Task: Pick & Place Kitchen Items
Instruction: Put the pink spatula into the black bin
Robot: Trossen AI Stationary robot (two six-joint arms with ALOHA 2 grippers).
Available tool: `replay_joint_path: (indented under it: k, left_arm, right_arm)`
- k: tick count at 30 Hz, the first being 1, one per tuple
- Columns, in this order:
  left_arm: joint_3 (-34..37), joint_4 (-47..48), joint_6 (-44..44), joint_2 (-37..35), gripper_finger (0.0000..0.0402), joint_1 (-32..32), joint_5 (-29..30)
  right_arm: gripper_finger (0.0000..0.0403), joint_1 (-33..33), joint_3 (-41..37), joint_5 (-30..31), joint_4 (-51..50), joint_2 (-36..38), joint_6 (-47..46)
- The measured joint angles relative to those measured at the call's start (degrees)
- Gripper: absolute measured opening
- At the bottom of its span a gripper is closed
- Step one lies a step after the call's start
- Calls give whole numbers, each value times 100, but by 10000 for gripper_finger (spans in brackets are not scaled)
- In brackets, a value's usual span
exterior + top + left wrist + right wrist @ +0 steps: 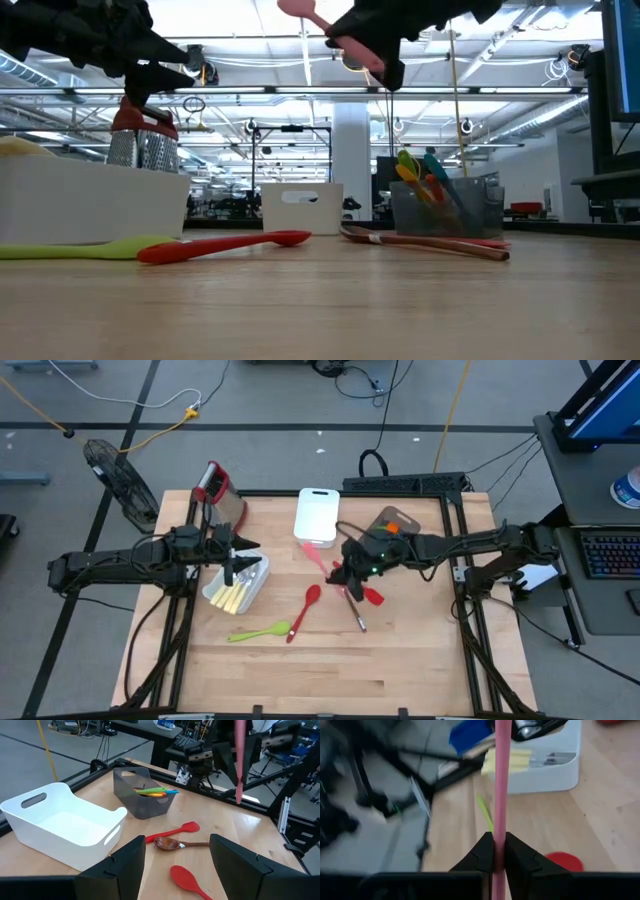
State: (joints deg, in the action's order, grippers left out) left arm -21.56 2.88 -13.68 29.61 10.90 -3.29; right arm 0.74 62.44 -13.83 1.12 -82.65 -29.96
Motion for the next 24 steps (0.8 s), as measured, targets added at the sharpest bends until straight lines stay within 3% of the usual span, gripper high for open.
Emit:
replay_joint_path:
  k: [4,8,15,24]
  left_arm:
    - [-1,0,2,0,228,0,94]
    - [0,0,126,2,228,0,194]
    - [0,2,465,2,228,7,274]
    - [-1,2,838,0,228,5,647]
  right_arm:
    - [17,89,-1,66,340,-4,-1116]
    - [17,116,-163,537,826,-4,-2094]
    - [17,107,-1055,1197,2564,-3,-3667]
    - [17,106,-2525,3075,4393,263,-5873]
